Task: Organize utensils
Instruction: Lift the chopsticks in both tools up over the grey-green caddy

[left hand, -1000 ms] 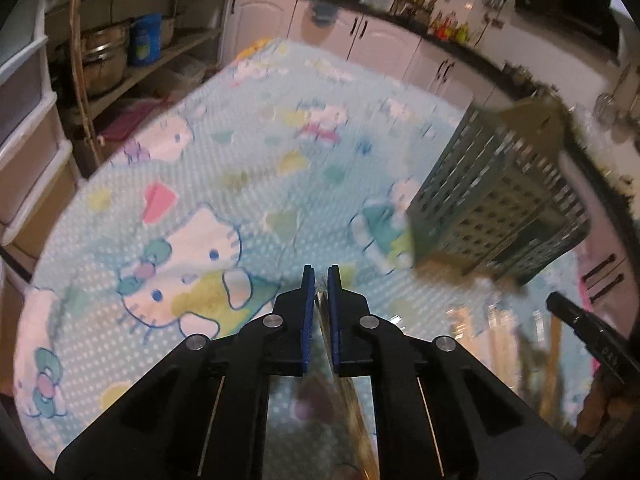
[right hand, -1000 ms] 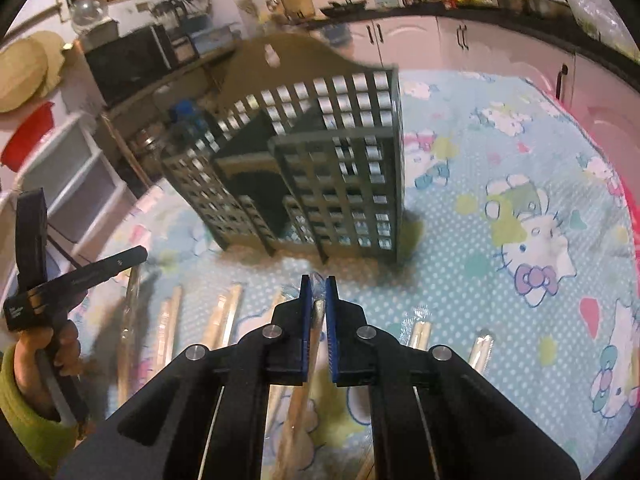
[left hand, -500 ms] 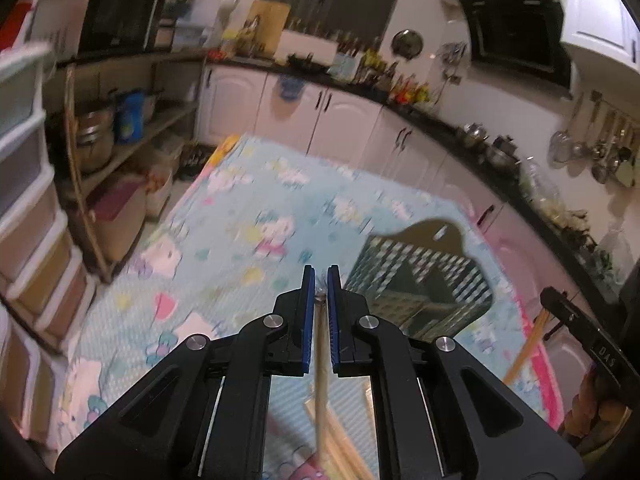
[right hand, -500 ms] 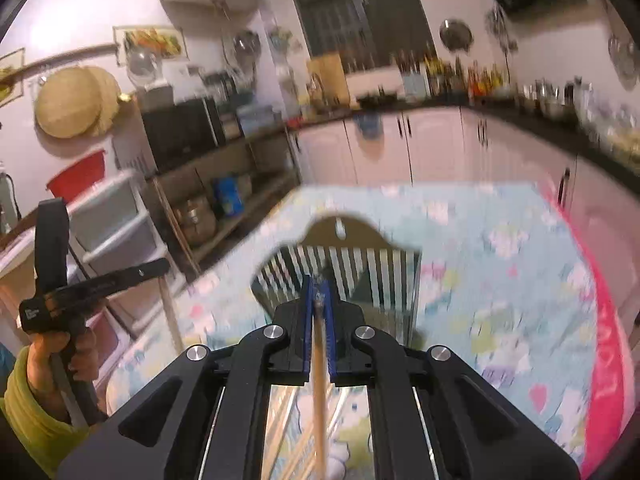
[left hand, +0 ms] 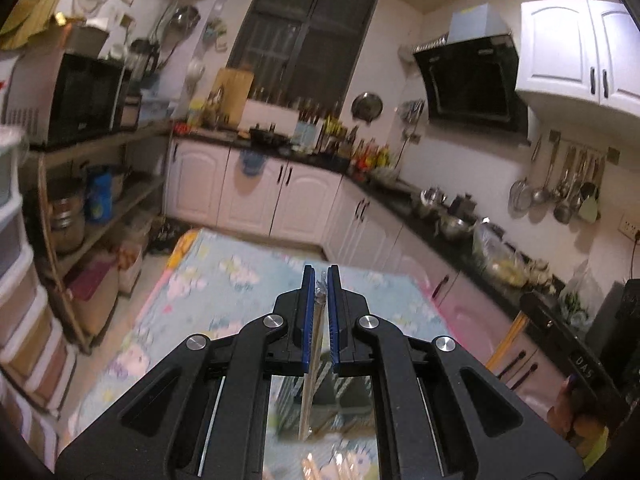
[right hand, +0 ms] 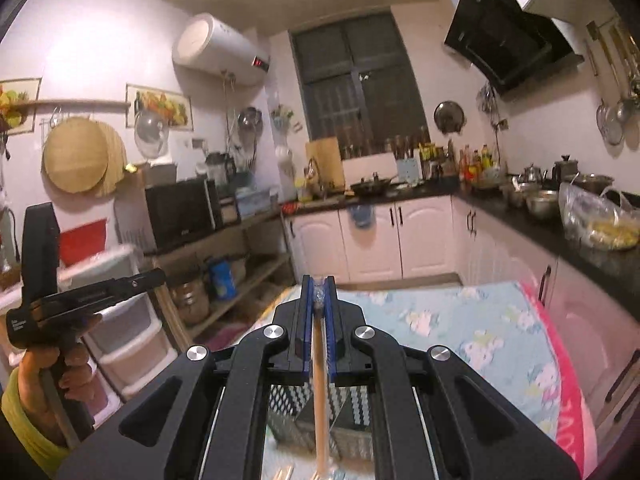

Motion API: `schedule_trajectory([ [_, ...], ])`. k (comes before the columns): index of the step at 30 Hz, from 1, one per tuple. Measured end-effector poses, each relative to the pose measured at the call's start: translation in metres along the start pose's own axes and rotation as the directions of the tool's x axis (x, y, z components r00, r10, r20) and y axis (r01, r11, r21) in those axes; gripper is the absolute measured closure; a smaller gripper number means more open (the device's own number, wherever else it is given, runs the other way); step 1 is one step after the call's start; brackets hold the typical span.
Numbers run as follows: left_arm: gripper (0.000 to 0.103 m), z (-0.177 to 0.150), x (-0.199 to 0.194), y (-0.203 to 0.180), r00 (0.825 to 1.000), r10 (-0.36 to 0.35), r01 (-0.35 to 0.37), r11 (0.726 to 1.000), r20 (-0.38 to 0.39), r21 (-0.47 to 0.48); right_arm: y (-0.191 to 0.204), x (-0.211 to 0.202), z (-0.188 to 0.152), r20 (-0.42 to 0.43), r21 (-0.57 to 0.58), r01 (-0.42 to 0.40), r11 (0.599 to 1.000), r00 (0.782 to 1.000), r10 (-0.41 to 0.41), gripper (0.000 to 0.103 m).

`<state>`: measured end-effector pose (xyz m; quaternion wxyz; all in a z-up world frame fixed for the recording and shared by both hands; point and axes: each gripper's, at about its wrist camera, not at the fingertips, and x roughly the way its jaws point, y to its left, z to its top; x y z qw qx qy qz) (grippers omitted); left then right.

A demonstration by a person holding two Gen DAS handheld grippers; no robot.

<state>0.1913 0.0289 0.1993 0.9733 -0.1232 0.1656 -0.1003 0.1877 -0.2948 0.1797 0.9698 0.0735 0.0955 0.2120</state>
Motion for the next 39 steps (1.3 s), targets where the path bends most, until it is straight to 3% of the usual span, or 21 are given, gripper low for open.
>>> schedule_trajectory([
  [8,0.101,0.020,0.013,-0.025,0.998,0.015,-0.017,0.999,0.064,0.039,-0.019,0.013,0.024,0.071,0.006,0.041,0.999,0.997,-0.042,0.097],
  [18,0.101,0.008,0.052,-0.023,0.999,0.004,-0.004,1.000,0.042,0.016,-0.033,0.041,0.022,0.094,0.027,0.073,0.997,0.993,-0.076,0.097],
  [39,0.101,-0.056,0.110,0.004,0.998,0.005,-0.006,1.000,-0.066,-0.019,-0.049,0.097,-0.056,0.005,0.071,0.093,0.993,0.996,-0.093,0.097],
])
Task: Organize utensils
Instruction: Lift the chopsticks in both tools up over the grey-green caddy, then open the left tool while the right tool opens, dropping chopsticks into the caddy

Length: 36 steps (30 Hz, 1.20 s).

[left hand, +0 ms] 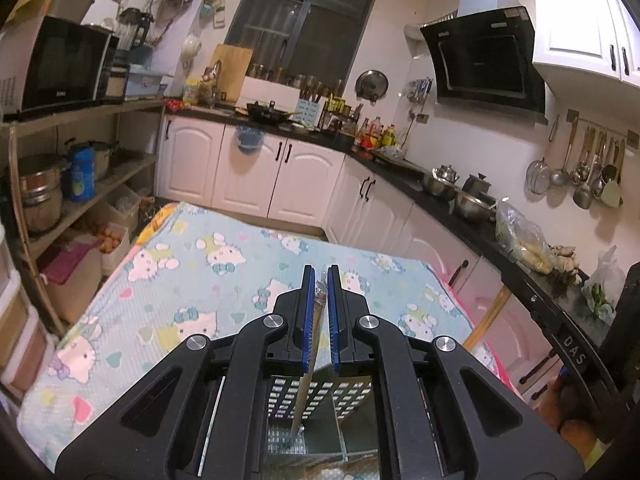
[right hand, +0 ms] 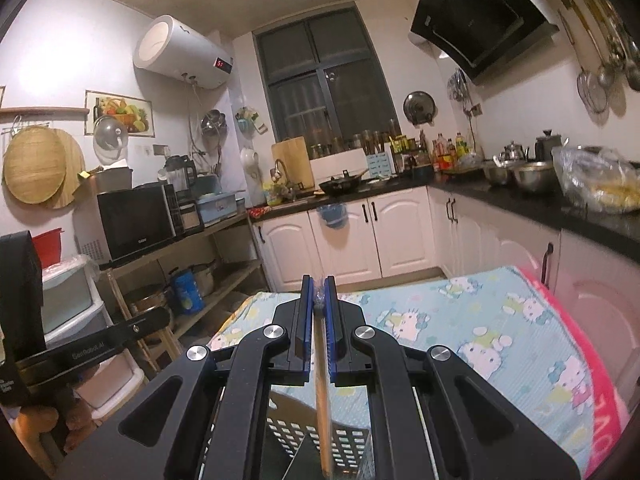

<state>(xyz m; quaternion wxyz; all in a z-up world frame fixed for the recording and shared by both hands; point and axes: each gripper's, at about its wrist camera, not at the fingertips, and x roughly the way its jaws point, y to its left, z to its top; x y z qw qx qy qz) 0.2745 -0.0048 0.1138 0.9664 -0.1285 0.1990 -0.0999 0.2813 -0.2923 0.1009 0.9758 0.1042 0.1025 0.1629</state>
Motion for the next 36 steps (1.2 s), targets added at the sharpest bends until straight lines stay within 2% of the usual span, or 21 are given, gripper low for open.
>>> schedule_trajectory([
  [9,0.101,-0.021,0.012,0.015,0.999,0.004,-0.005,1.000,-0.036,-0.030,-0.012,0.010,-0.025,-0.042,0.039,0.001,0.999,0.999,0.000,0.096],
  [15,0.100,-0.025,0.006,0.019,1.000,0.012,-0.013,0.999,-0.028,-0.039,-0.022,0.006,-0.035,-0.080,0.069,0.009,0.998,0.997,-0.004,0.094],
  [17,0.095,-0.026,0.004,0.021,0.999,0.012,-0.014,0.999,-0.032,-0.047,-0.026,0.004,-0.036,-0.092,0.075,0.020,0.997,0.996,-0.013,0.094],
  [22,0.078,-0.031,-0.002,0.027,0.999,0.012,-0.015,0.998,-0.046,-0.063,-0.034,-0.005,-0.038,-0.111,0.095,0.034,0.995,0.994,-0.024,0.080],
  [27,0.066,-0.038,-0.009,0.032,0.998,0.025,-0.029,0.997,-0.059,-0.065,-0.039,-0.013,-0.041,-0.135,0.095,0.053,0.994,0.990,-0.040,0.067],
  [34,0.048,-0.052,-0.022,0.037,0.997,0.044,-0.048,0.997,-0.070,-0.056,-0.036,-0.025,-0.051,-0.179,0.069,0.069,0.995,0.982,-0.056,0.059],
  [36,0.048,-0.056,-0.027,0.038,0.996,0.046,-0.050,0.997,-0.072,-0.057,-0.035,-0.028,-0.054,-0.188,0.057,0.072,0.996,0.980,-0.060,0.057],
])
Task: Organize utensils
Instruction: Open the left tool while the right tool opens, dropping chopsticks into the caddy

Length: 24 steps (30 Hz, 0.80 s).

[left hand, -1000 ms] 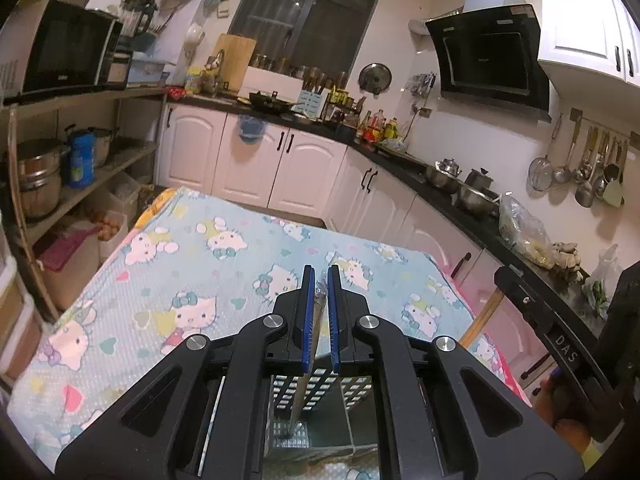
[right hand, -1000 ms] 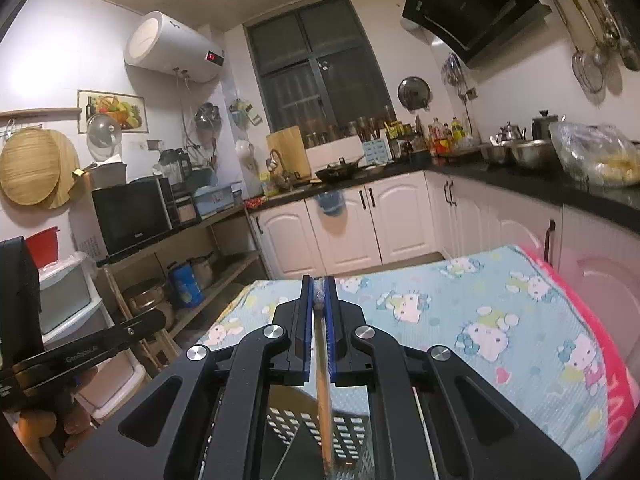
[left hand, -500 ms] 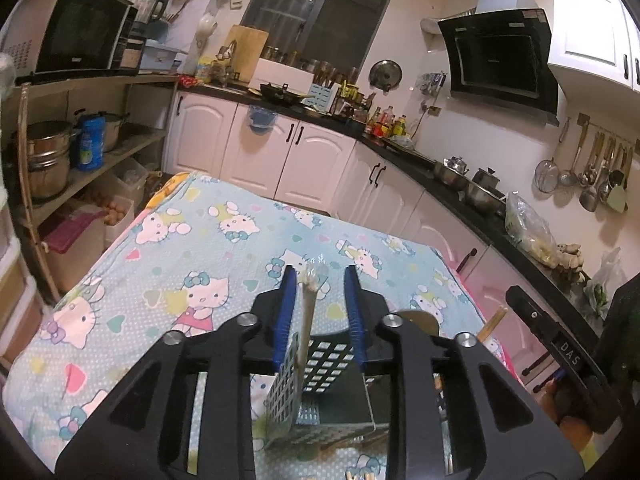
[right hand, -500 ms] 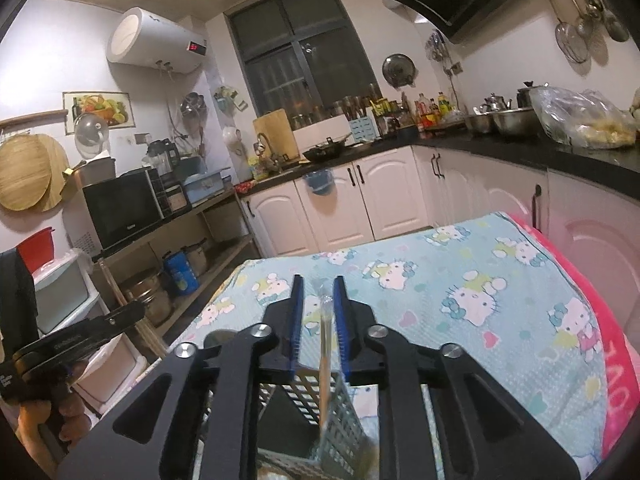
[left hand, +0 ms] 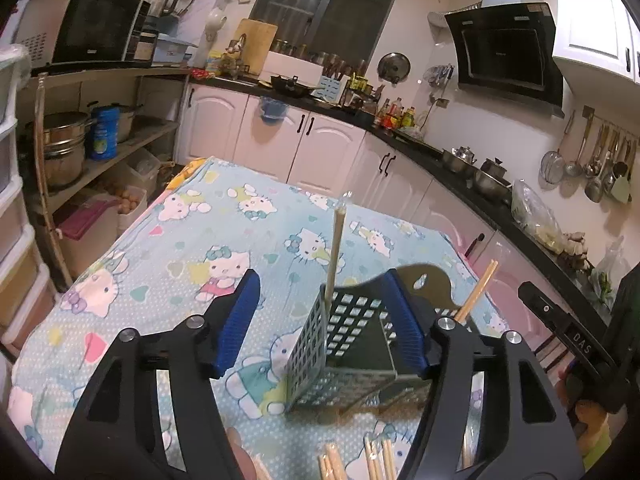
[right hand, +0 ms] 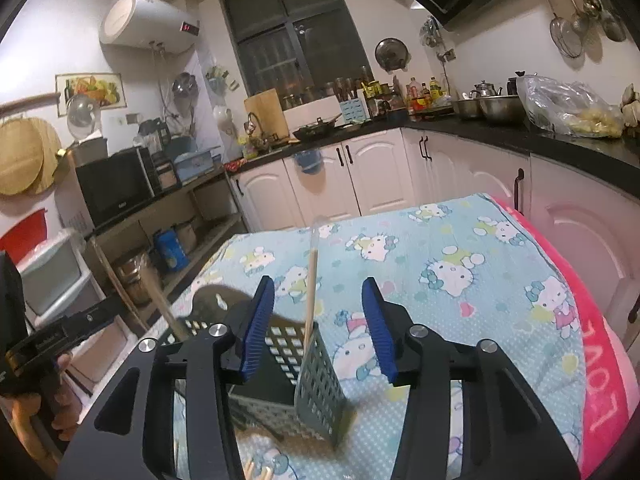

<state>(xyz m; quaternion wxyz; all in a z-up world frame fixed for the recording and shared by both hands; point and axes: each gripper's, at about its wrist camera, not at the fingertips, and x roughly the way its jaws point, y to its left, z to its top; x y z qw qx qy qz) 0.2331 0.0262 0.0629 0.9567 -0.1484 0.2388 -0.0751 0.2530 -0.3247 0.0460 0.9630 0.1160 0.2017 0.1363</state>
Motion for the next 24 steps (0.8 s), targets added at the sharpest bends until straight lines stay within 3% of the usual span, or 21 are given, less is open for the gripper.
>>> schedule_trajectory([
  [4,0.038,-0.008,-0.006,0.004,1.000,0.006,-0.006,1.000,-0.009,0.007,0.003,-0.008,-0.008,-0.013,-0.014,0.000,1.000,1.000,-0.001,0.053],
  [12,0.037,-0.027,-0.020,0.014,0.999,0.022,-0.022,1.000,-0.025,0.001,0.013,-0.027,-0.026,-0.036,-0.061,-0.001,0.998,0.999,-0.001,0.045],
  [21,0.037,-0.050,-0.032,0.033,0.997,0.038,-0.040,0.999,-0.065,-0.032,0.028,-0.045,-0.048,-0.079,-0.120,-0.021,0.993,0.997,0.011,0.044],
  [23,0.027,-0.054,-0.035,0.036,0.997,0.043,-0.046,0.998,-0.071,-0.035,0.032,-0.048,-0.052,-0.092,-0.128,-0.027,0.991,0.996,0.015,0.044],
  [24,0.013,-0.057,-0.036,0.038,0.996,0.044,-0.047,0.998,-0.077,-0.037,0.034,-0.049,-0.055,-0.100,-0.133,-0.033,0.991,0.995,0.020,0.044],
])
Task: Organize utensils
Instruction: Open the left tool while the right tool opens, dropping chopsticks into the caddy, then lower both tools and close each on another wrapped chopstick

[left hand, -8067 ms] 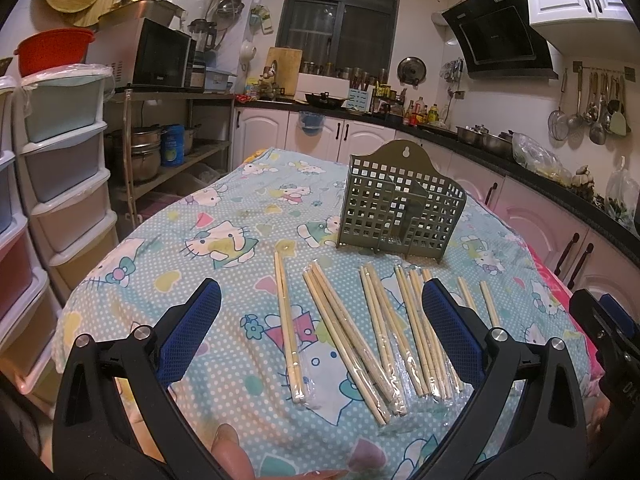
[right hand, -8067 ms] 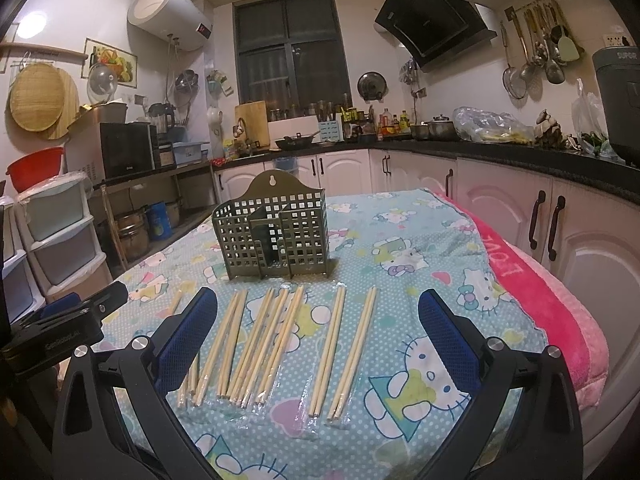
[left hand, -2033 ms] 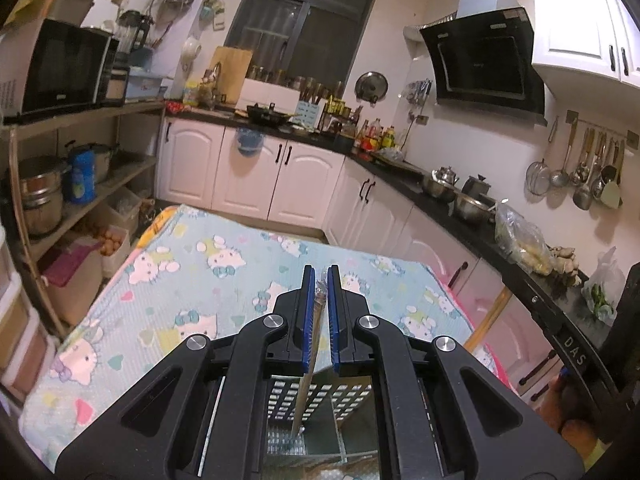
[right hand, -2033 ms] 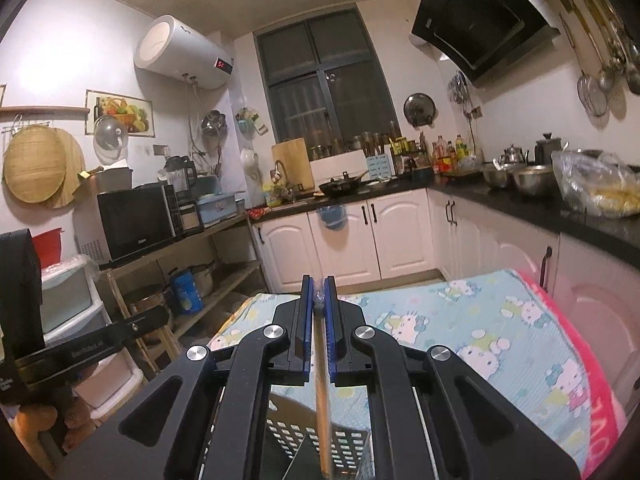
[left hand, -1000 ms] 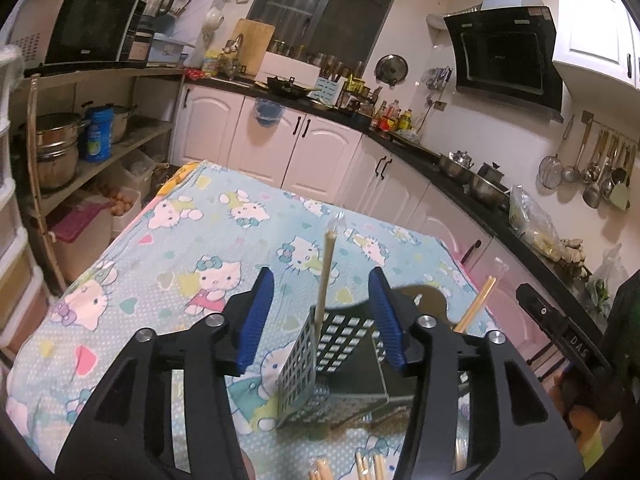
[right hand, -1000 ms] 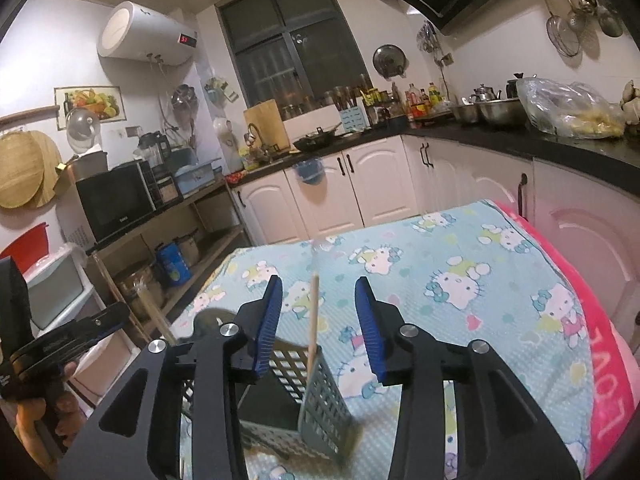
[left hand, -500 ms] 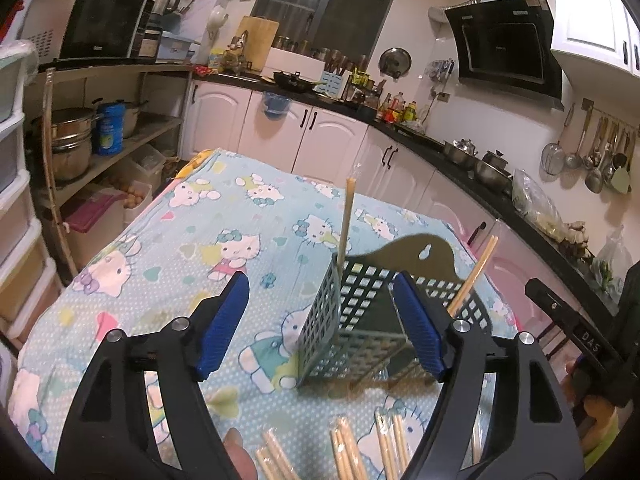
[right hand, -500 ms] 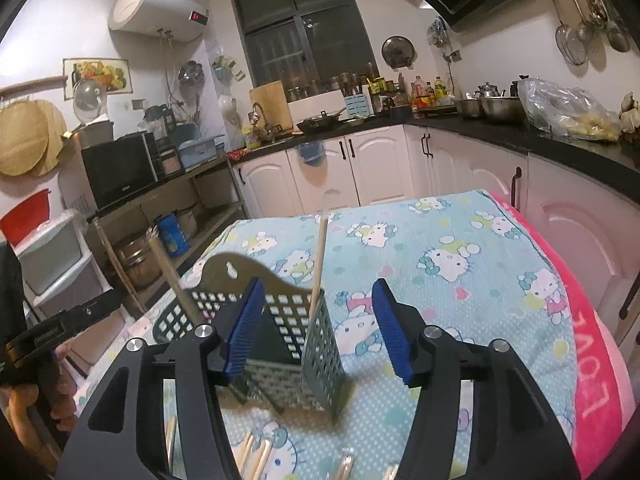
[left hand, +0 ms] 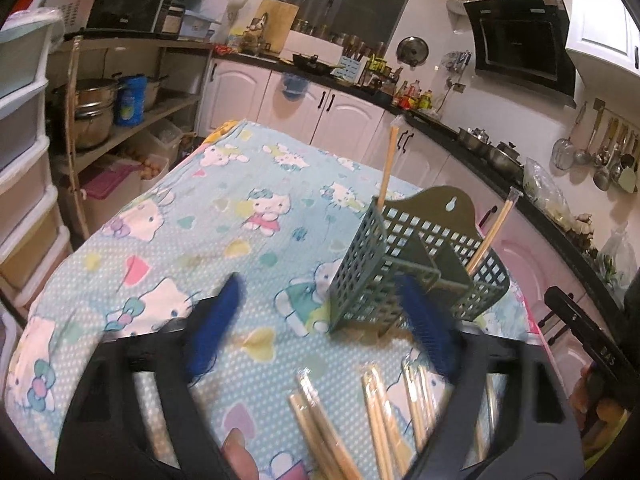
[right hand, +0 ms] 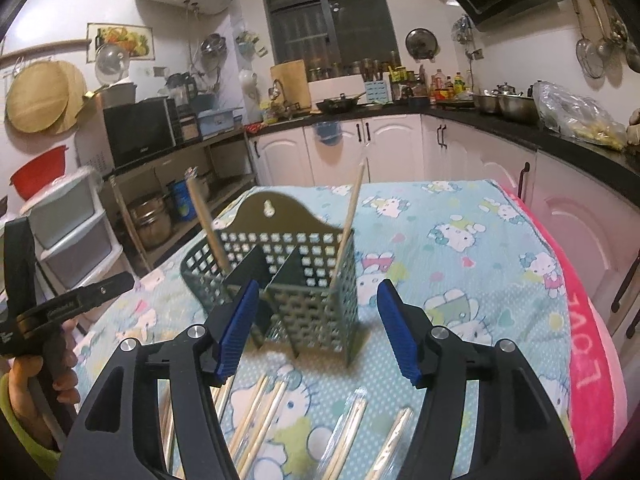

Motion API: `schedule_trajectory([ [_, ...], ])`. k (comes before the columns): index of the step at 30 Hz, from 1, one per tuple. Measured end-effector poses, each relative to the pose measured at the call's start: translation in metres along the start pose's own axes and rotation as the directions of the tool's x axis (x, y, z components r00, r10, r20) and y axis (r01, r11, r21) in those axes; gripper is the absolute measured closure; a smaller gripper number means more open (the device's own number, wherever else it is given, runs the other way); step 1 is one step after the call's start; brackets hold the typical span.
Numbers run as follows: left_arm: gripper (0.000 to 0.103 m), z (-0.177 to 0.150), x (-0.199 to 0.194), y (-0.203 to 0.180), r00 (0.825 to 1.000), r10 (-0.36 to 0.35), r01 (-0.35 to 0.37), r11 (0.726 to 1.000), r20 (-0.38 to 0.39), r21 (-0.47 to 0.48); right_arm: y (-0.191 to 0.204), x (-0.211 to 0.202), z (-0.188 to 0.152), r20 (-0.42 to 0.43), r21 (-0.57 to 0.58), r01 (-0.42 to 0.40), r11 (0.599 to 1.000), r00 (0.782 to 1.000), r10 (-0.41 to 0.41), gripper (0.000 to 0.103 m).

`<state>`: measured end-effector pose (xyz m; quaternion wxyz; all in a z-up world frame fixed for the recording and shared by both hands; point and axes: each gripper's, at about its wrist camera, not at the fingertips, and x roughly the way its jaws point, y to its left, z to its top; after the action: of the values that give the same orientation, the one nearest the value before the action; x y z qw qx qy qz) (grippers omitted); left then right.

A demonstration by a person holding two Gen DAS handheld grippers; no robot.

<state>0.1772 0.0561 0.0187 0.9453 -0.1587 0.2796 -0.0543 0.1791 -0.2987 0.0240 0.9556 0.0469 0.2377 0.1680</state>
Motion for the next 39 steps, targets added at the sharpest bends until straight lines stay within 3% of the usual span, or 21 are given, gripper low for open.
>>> schedule_trajectory([
  [17,0.013,-0.044,-0.008,0.026,0.992,0.051,-0.049,0.999,-0.119,0.018,0.025,0.010,-0.044,-0.136,-0.054,-0.034,0.998,0.990,0.026,0.044],
  [35,0.013,-0.074,-0.010,0.035,0.979,0.068,-0.065,0.998,-0.191,0.023,0.042,0.024,-0.077,-0.248,-0.088,-0.035,0.996,0.969,0.012,0.044],
  [39,0.020,-0.080,-0.004,0.032,0.973,0.065,-0.059,0.998,-0.223,0.036,0.042,0.031,-0.082,-0.277,-0.093,-0.022,0.995,0.961,-0.005,0.044],
])
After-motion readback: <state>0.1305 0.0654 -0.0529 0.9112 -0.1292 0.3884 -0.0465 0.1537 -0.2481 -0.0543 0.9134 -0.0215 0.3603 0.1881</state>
